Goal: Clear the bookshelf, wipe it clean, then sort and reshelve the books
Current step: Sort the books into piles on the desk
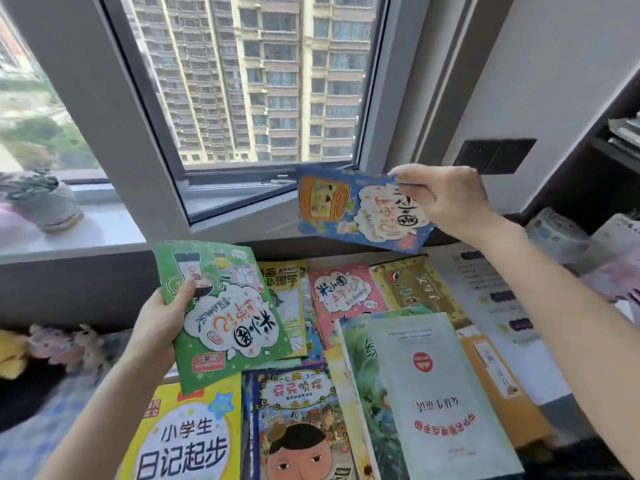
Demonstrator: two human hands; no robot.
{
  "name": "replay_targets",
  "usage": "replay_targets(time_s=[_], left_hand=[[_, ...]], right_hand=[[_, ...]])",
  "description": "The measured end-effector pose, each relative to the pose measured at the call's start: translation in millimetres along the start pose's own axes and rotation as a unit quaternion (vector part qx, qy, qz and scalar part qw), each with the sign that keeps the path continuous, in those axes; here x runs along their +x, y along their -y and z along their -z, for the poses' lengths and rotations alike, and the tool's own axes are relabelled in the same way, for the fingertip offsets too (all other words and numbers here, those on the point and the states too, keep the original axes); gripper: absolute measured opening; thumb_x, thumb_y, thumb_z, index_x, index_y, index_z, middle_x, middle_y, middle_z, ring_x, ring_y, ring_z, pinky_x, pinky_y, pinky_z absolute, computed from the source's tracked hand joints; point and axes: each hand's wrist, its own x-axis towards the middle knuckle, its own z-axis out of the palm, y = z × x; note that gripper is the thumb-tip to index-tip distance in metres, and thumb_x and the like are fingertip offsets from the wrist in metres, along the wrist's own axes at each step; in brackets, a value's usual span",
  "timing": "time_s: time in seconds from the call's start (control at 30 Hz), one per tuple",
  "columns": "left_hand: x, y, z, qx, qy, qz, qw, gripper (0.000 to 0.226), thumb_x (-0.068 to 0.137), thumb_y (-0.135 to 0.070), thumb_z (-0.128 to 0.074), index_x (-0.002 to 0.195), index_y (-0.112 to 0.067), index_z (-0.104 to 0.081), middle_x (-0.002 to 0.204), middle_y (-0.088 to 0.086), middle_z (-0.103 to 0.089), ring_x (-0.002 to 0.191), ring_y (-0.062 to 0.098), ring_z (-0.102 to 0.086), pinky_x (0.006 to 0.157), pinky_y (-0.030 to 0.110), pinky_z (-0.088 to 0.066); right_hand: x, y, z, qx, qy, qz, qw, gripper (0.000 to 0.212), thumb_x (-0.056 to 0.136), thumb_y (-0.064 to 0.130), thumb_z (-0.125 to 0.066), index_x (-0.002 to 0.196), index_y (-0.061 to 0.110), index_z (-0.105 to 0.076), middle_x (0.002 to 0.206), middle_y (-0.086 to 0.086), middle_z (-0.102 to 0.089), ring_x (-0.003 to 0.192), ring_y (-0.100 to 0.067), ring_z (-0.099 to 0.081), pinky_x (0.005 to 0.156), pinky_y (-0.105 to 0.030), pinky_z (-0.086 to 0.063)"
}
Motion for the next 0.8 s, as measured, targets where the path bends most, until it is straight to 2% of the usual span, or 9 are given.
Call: replay_targets(time_s=[0.1, 0.17, 0.27, 0.37, 0.43, 0.53, 0.63, 0.73, 0.8], left_hand=[[3, -3, 2, 0.021, -0.007, -0.006, 1.000, 0.013, 0.094, -0.034, -0.057, 0.094, -0.021, -0.056, 0.090, 0.008, -0.068, 0.071, 0.023, -0.067, 0.044, 0.031, -0.055], [4, -5, 1, 0.026, -0.014, -0.002, 1.000, 0.012, 0.094, -0.033, -0.057, 0.092, -0.021, -0.055, 0.089, 0.007, -0.068, 0.070, 0.022, -0.066, 0.041, 0.029, -0.053], [4, -4, 1, 0.033, -0.011, 0.003, 0.999, 0.013, 0.094, -0.034, -0.058, 0.096, -0.021, -0.056, 0.094, 0.009, -0.070, 0.073, 0.023, -0.068, 0.050, 0.034, -0.057], [5, -3, 2, 0.032, 0.002, 0.015, 0.999, 0.018, 0.094, -0.034, -0.058, 0.104, -0.019, -0.057, 0.099, 0.011, -0.071, 0.079, 0.027, -0.070, 0.065, 0.041, -0.058], [5, -1, 2, 0.032, 0.014, 0.021, 0.999, 0.022, 0.095, -0.032, -0.057, 0.109, -0.016, -0.058, 0.097, 0.010, -0.072, 0.077, 0.026, -0.070, 0.059, 0.038, -0.059], [5, 2, 1, 0.017, 0.049, 0.030, 0.998, 0.025, 0.096, -0.025, -0.055, 0.116, -0.012, -0.058, 0.094, 0.009, -0.074, 0.075, 0.023, -0.072, 0.053, 0.033, -0.059], [6, 5, 6, -0.012, 0.100, 0.062, 0.993, 0.023, 0.096, -0.017, -0.053, 0.117, -0.008, -0.058, 0.096, 0.010, -0.074, 0.078, 0.021, -0.073, 0.056, 0.031, -0.059], [6, 9, 15, -0.046, 0.138, 0.090, 0.985, 0.026, 0.096, -0.012, -0.049, 0.121, -0.007, -0.057, 0.106, 0.013, -0.072, 0.084, 0.023, -0.072, 0.062, 0.033, -0.060], [8, 10, 24, -0.066, 0.151, 0.101, 0.981, 0.027, 0.096, -0.010, -0.047, 0.120, -0.007, -0.057, 0.106, 0.014, -0.072, 0.084, 0.024, -0.072, 0.062, 0.034, -0.060]], right_hand=[[16, -11, -24, -0.096, 0.086, 0.148, 0.981, 0.021, 0.085, 0.021, -0.055, 0.092, 0.021, -0.074, 0.063, -0.004, -0.069, 0.052, -0.025, -0.064, 0.059, -0.026, -0.039], [22, -11, -42, -0.153, 0.180, 0.192, 0.953, 0.024, 0.087, 0.006, -0.056, 0.094, 0.024, -0.071, 0.074, 0.002, -0.072, 0.064, -0.022, -0.065, 0.067, -0.027, -0.030], [25, -2, -62, -0.203, 0.322, 0.220, 0.898, 0.029, 0.091, 0.008, -0.054, 0.108, 0.028, -0.066, 0.100, 0.005, -0.071, 0.090, -0.022, -0.062, 0.075, -0.030, -0.026], [32, 11, -85, -0.284, 0.386, 0.304, 0.823, 0.020, 0.090, 0.022, -0.061, 0.108, 0.032, -0.063, 0.101, 0.008, -0.069, 0.093, -0.018, -0.058, 0.081, -0.031, -0.029], [38, 18, -101, -0.303, 0.422, 0.332, 0.788, 0.014, 0.091, 0.025, -0.061, 0.104, 0.031, -0.065, 0.100, 0.007, -0.067, 0.090, -0.017, -0.054, 0.080, -0.029, -0.027], [41, 29, -132, -0.302, 0.492, 0.315, 0.753, 0.017, 0.093, 0.012, -0.056, 0.096, 0.024, -0.068, 0.092, 0.004, -0.065, 0.087, -0.020, -0.052, 0.081, -0.026, -0.026], [41, 32, -180, -0.332, 0.548, 0.294, 0.710, 0.014, 0.091, 0.013, -0.060, 0.102, 0.015, -0.069, 0.099, 0.000, -0.065, 0.102, -0.023, -0.057, 0.103, -0.035, -0.038], [43, 34, -220, -0.309, 0.593, 0.192, 0.718, 0.033, 0.093, 0.018, -0.059, 0.125, 0.010, -0.061, 0.124, -0.005, -0.060, 0.126, -0.026, -0.045, 0.109, -0.038, -0.037], [41, 38, -236, -0.293, 0.600, 0.176, 0.724, 0.034, 0.092, 0.018, -0.058, 0.125, 0.013, -0.059, 0.119, -0.006, -0.061, 0.123, -0.030, -0.049, 0.096, -0.037, -0.046]])
